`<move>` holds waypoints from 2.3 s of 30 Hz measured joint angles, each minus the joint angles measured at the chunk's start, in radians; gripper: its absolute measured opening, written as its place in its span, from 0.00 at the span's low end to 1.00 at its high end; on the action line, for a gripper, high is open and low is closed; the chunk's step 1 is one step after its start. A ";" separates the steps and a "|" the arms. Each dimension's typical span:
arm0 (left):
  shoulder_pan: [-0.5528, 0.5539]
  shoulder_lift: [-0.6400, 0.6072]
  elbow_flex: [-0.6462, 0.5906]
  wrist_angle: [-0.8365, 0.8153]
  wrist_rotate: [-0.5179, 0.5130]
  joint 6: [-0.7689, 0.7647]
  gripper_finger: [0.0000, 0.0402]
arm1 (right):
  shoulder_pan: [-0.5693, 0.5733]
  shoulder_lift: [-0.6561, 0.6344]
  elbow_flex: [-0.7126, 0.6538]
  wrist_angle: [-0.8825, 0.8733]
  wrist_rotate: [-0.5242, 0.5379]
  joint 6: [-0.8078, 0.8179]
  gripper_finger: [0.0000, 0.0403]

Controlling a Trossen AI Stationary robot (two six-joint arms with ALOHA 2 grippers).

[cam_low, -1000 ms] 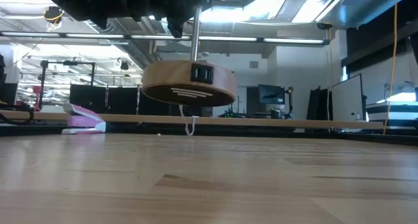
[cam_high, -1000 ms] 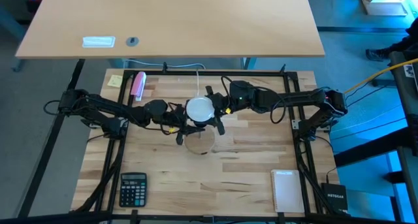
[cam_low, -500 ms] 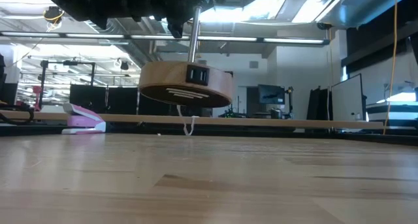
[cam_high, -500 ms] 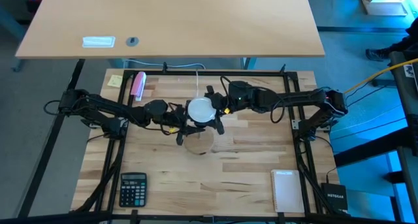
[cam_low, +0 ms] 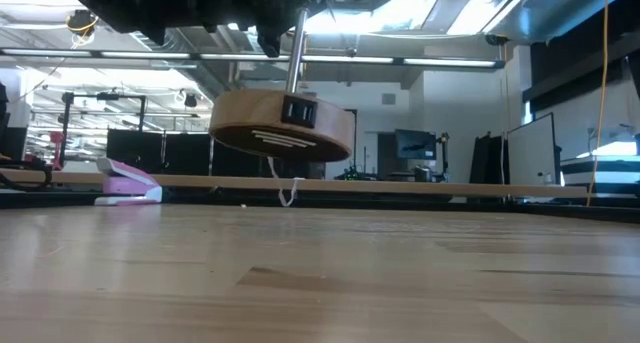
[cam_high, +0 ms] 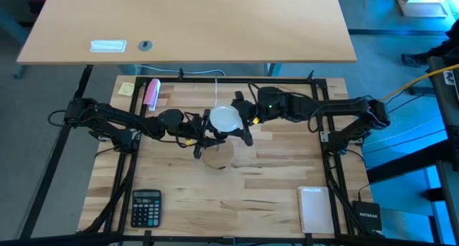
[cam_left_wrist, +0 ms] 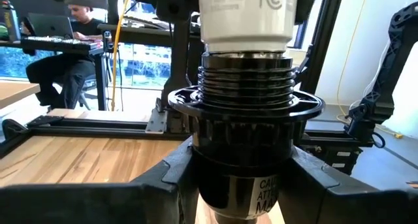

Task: Screw lightbulb
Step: Remove the white lightbulb from the brown lamp

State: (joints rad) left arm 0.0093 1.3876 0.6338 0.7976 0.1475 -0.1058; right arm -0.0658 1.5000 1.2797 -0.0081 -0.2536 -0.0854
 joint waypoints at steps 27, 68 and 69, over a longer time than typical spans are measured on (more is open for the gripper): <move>0.011 -0.010 0.001 -0.002 -0.122 0.042 0.35 | 0.000 -0.177 -0.001 -0.349 0.272 -0.043 0.79; 0.030 -0.011 0.002 -0.020 -0.735 0.236 0.35 | -0.007 0.171 -0.102 0.582 0.619 0.091 0.71; 0.030 -0.011 0.002 -0.026 -0.735 0.236 0.35 | -0.007 0.171 -0.099 0.587 0.615 0.088 0.68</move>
State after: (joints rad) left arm 0.0395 1.3762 0.6357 0.7719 -0.5878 0.1306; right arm -0.0727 1.6711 1.1811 0.5792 0.3614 0.0022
